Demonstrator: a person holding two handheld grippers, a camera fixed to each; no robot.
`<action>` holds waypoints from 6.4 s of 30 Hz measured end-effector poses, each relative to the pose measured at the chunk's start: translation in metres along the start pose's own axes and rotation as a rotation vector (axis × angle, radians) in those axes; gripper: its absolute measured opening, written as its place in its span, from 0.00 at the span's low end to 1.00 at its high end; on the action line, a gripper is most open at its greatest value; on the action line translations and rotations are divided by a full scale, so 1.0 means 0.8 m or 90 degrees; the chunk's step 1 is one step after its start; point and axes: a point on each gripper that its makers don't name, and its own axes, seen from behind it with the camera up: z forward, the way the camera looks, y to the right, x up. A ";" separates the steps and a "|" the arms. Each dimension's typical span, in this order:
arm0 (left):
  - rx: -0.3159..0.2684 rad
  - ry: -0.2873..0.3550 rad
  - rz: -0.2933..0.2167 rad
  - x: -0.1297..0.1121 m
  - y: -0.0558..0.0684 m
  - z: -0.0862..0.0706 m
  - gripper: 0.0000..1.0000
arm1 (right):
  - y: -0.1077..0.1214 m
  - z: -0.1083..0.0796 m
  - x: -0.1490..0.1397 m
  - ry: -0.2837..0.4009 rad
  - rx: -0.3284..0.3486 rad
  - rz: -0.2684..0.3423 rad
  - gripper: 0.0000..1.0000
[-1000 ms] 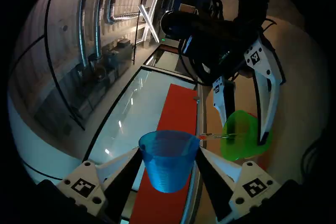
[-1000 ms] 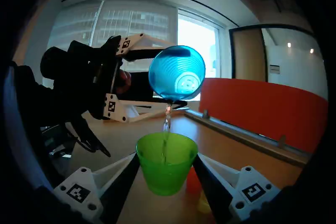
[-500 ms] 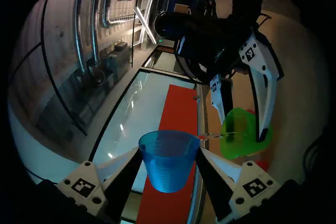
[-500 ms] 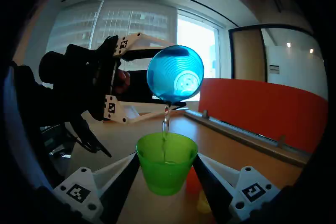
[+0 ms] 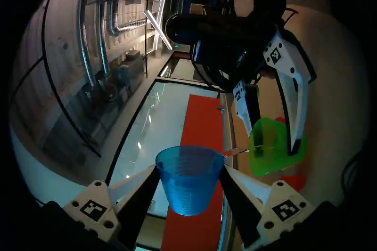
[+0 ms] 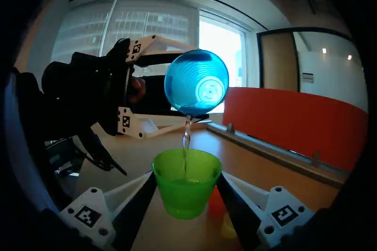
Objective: Pour water
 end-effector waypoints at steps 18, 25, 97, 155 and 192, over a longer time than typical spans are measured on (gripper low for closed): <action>0.005 0.003 0.050 0.007 -0.004 -0.002 0.85 | 0.001 -0.001 0.000 0.001 -0.002 -0.001 0.90; 0.006 0.004 0.071 0.009 -0.004 -0.001 0.85 | 0.002 -0.001 -0.001 0.001 -0.002 0.000 0.90; 0.005 -0.032 -0.455 -0.050 0.002 -0.008 0.85 | 0.002 -0.008 0.023 0.033 -0.018 -0.005 0.90; -0.058 -0.130 -0.875 -0.114 0.047 -0.027 0.85 | 0.013 -0.009 0.061 0.048 -0.033 -0.013 0.90; -0.158 -0.224 -0.811 -0.138 0.124 -0.041 0.86 | 0.036 -0.036 0.017 -0.037 -0.023 -0.017 0.91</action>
